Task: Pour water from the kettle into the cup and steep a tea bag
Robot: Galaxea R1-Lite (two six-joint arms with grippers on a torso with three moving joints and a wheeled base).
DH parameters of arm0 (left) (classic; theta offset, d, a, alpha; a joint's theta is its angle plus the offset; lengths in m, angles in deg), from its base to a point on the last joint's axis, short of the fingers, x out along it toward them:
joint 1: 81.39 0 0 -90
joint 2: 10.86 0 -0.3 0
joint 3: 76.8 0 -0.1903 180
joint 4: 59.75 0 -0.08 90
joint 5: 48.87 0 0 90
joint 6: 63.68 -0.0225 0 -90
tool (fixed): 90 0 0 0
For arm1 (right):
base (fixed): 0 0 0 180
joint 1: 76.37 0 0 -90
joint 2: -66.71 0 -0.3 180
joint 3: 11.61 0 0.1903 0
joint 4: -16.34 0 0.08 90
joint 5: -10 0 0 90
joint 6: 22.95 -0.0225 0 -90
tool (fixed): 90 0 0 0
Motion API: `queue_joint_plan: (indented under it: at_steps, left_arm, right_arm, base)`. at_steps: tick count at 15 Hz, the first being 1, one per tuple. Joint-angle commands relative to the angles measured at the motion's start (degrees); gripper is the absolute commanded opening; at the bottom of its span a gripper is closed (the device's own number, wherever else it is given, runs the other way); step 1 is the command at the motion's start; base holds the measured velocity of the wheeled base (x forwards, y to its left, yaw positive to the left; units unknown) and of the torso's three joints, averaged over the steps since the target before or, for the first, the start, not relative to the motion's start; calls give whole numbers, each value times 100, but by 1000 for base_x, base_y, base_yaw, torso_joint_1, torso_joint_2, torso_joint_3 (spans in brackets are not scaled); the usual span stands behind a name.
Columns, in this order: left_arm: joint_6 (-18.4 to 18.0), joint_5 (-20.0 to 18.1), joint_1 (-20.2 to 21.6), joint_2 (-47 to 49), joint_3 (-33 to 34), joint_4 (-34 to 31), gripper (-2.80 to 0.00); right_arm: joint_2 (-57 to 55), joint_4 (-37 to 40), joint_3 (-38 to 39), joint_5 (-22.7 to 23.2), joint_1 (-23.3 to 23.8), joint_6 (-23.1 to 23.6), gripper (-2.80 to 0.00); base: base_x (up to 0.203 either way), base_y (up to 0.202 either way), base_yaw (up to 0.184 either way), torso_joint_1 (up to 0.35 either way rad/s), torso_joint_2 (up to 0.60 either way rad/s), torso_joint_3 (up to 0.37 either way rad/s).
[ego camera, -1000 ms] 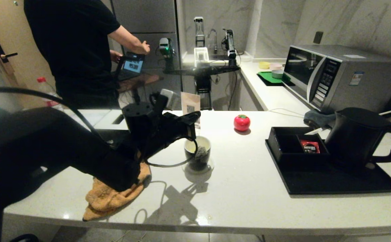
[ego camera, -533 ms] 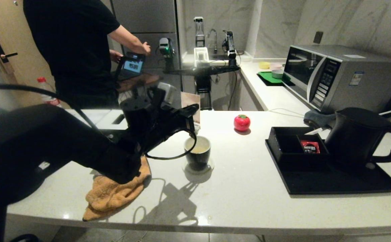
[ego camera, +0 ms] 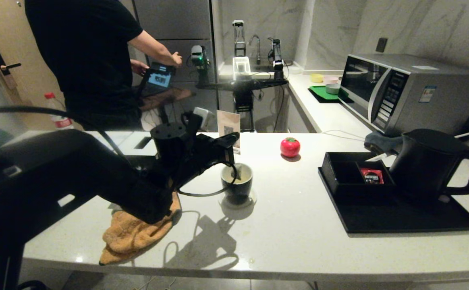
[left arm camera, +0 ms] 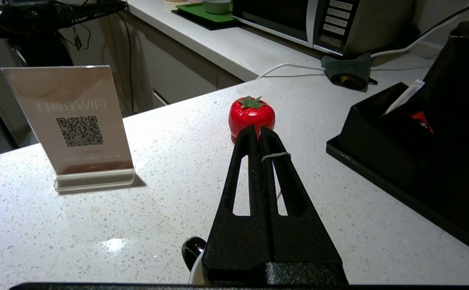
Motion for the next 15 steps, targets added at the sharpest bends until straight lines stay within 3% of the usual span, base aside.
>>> queue_joint_plan:
  at_steps: [1,15]
  left_arm:
    - [7,-6,-21,95,-9,47,-280]
    - [25,125,6,-54,9,82,-280]
  right_arm:
    - [-7,-1,0,0,-2,-2,-280]
    - [-7,-1,0,0,-2,-2,-280]
  base:
    - [0,0,0,0,0,0]
    - [0,0,0,0,0,0]
